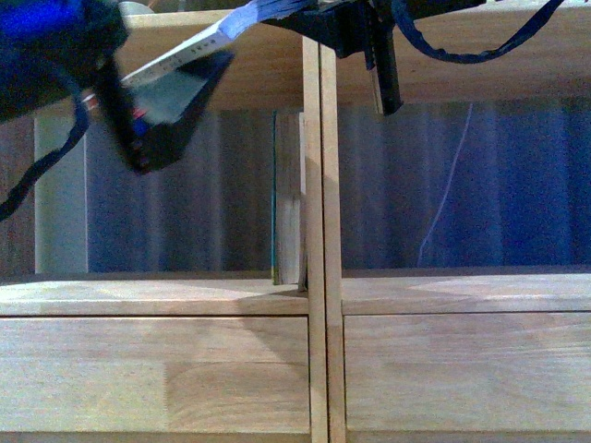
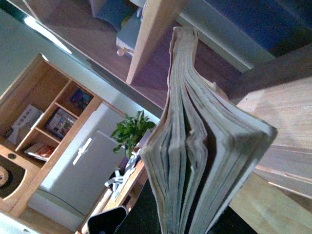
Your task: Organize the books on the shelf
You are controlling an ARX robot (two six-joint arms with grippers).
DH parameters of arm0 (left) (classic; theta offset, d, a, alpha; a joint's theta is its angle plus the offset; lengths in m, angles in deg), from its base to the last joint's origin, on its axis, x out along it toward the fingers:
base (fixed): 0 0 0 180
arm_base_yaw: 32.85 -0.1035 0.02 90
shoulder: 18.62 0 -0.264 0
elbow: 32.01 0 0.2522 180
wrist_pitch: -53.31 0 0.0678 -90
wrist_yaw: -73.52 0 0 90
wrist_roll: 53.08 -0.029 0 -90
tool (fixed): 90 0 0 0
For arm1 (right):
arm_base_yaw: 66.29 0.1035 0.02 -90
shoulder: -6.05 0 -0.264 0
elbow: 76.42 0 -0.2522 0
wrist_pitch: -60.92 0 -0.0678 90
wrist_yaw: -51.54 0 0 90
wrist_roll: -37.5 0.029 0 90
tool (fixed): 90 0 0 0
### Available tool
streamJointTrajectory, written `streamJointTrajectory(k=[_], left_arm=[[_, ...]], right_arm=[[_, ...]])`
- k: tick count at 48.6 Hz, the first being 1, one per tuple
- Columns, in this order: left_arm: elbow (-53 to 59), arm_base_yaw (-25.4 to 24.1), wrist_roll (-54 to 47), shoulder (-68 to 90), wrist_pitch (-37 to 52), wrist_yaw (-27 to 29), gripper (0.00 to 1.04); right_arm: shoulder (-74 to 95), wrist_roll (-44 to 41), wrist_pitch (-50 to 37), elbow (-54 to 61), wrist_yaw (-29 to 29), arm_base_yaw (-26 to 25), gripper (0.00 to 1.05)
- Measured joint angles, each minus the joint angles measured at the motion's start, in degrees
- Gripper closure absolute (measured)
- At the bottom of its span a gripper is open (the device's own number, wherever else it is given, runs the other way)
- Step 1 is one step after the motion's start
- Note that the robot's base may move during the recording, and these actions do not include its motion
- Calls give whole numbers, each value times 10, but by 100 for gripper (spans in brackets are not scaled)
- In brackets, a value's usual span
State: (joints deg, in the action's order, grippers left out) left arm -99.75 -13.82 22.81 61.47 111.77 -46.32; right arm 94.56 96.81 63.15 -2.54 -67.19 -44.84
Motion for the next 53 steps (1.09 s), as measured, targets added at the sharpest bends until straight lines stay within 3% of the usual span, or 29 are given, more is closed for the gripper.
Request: streamJointTrajectory(k=[6, 16, 28, 34, 42, 53], left_arm=[[2, -11, 35, -2, -18, 29, 7], [8, -28, 81, -8, -3, 23, 7], [27, -167, 209, 3, 67, 29, 7], [25, -205, 237, 14, 72, 24, 7], [7, -206, 248, 33, 70, 12, 7], [-24, -170, 238, 57, 32, 11, 7]], right_arm=[[-3, 0, 0, 0, 6, -2, 97], [-3, 0, 0, 0, 3, 0, 97], [-3, -2, 0, 0, 3, 0, 97], [-3, -2, 0, 0, 8, -1, 97], [-3, -2, 0, 0, 5, -2, 97], [-3, -2, 0, 0, 5, -2, 97]])
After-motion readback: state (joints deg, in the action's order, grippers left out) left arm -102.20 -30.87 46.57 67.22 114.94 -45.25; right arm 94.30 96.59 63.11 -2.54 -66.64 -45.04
